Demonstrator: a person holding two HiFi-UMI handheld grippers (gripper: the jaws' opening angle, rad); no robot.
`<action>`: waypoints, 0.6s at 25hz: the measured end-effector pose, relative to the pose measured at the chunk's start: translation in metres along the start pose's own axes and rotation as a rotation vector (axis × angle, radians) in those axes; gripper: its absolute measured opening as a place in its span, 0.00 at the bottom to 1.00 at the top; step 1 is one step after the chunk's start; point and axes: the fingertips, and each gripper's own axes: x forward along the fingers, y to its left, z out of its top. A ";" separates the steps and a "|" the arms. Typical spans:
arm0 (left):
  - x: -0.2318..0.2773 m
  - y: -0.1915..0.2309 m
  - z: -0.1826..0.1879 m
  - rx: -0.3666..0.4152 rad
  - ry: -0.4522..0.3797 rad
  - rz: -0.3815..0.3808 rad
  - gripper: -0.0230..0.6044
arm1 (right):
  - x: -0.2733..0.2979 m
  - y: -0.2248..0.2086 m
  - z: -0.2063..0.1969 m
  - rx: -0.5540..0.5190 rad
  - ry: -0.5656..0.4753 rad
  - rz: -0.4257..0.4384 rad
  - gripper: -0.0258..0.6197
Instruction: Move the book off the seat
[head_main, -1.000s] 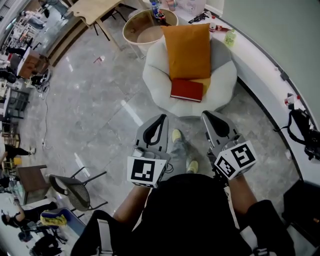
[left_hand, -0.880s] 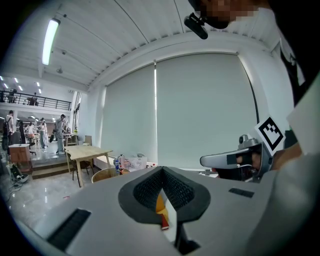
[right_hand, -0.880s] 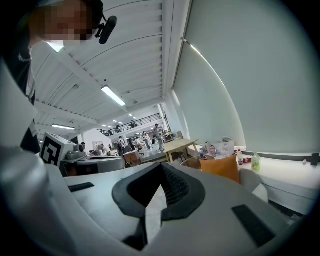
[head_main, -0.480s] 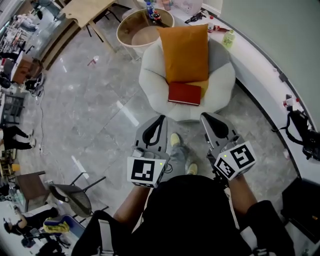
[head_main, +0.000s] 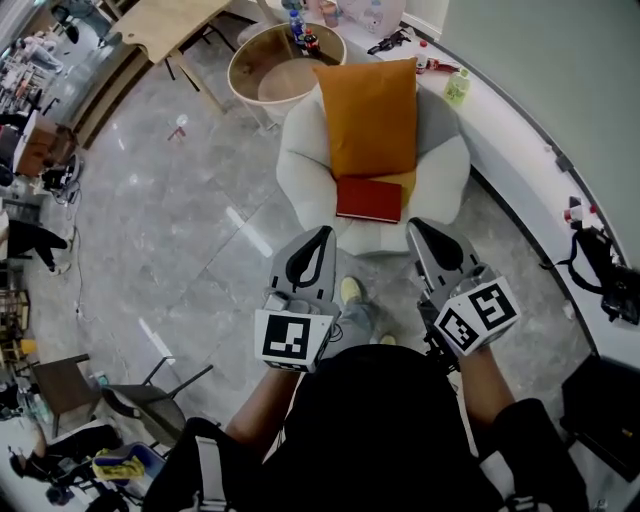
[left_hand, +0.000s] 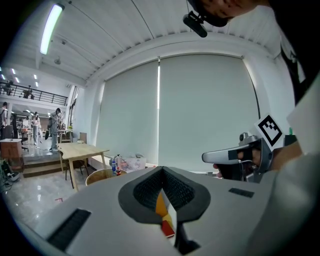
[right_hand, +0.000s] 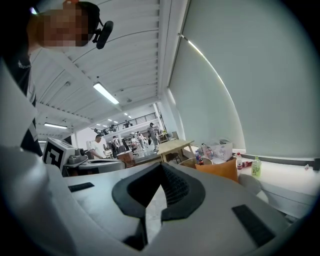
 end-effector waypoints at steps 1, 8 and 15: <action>0.003 0.004 0.000 0.002 0.000 0.000 0.04 | 0.004 -0.002 0.002 0.001 -0.003 -0.003 0.05; 0.020 0.039 -0.001 -0.012 0.006 -0.018 0.04 | 0.038 -0.010 0.010 -0.006 0.001 -0.033 0.05; 0.034 0.071 0.002 -0.020 -0.017 -0.035 0.04 | 0.074 -0.006 0.018 -0.029 0.000 -0.050 0.05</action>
